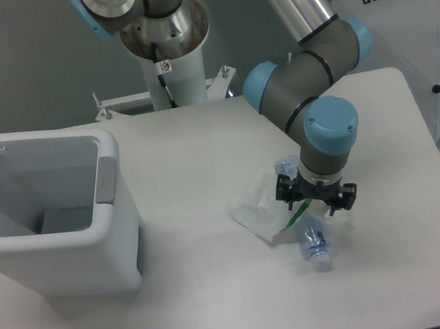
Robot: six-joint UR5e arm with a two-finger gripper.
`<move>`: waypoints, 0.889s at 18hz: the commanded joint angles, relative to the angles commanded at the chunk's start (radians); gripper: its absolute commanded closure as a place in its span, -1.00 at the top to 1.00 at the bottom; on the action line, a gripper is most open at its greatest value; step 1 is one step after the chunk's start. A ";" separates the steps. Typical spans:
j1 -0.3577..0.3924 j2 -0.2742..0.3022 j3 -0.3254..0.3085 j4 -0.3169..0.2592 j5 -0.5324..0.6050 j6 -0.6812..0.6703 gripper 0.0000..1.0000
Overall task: Place the trash in the trash can
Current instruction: 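Lower the gripper onto the clear plastic bag and close on it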
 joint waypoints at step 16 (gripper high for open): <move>0.006 0.104 0.012 -0.026 -0.178 -0.018 -0.97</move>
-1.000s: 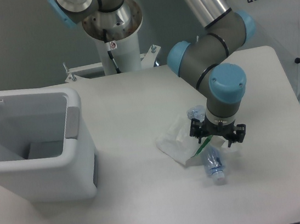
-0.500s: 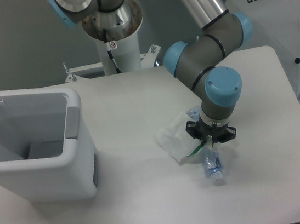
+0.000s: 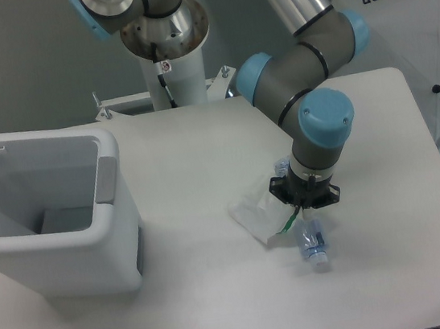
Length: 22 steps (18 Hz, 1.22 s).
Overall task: Place the trash in the trash can
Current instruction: 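Lower the gripper onto the clear plastic bag and close on it, then lift the bag and carry it over the white trash bin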
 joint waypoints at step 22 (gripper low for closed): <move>-0.011 0.333 0.178 -0.143 -0.605 -0.226 -0.96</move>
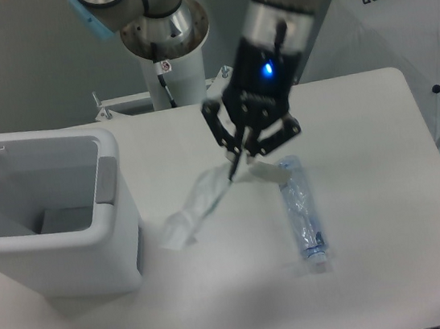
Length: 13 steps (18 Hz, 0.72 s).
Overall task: Place the trash in the trash can
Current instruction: 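Lift the bag and carry it over the white trash bin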
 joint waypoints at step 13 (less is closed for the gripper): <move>-0.182 0.062 -0.064 0.020 -0.012 0.021 -0.90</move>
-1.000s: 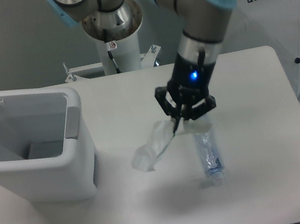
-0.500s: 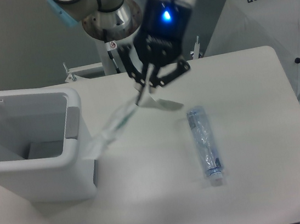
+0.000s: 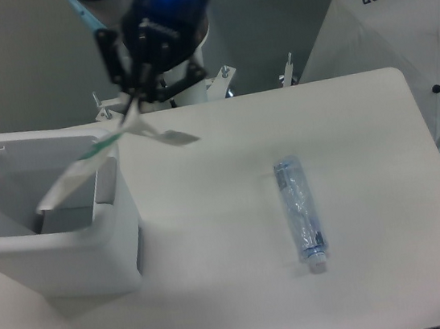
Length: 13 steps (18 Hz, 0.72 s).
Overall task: Place the trash in the trash can
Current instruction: 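Lift the bag and carry it over the white trash bin, then open the gripper to drop the bag into the bin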
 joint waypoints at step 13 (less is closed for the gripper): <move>-0.031 0.035 -0.144 0.017 0.077 0.150 1.00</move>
